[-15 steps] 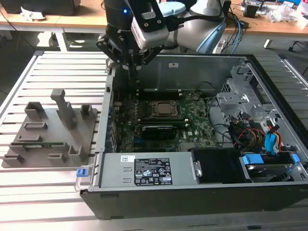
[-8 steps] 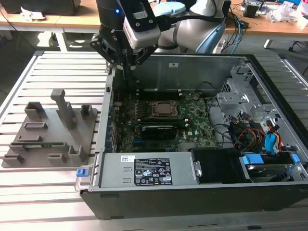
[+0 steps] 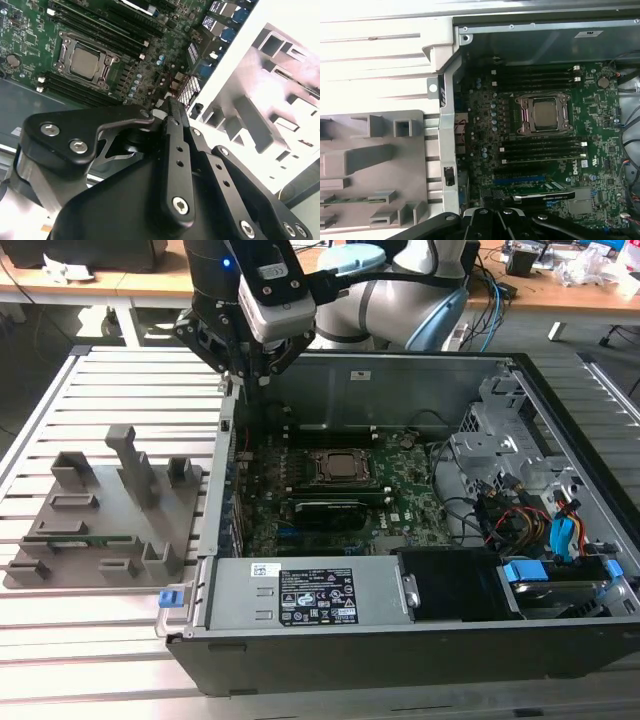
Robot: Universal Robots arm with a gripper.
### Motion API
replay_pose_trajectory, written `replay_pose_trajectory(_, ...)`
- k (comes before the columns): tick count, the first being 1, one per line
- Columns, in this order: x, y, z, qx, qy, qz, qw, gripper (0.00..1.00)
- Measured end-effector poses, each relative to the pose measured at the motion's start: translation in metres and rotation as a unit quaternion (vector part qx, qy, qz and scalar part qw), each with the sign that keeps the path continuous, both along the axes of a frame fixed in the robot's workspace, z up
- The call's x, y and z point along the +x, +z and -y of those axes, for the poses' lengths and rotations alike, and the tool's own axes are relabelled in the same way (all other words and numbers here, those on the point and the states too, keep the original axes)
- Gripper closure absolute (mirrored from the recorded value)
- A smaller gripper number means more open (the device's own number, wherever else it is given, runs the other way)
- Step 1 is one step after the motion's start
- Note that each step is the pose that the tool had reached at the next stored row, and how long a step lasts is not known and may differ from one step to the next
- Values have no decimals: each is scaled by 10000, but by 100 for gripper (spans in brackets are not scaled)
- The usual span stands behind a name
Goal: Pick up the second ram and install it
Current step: 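Reach for the second ram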
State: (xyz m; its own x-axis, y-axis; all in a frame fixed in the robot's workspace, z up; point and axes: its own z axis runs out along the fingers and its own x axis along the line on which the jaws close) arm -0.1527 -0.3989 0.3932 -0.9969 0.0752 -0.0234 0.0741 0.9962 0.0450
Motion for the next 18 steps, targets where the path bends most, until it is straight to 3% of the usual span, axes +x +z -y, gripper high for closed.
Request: replay_pose_trajectory(18,-359,-2,0,0,0,0,10000,89)
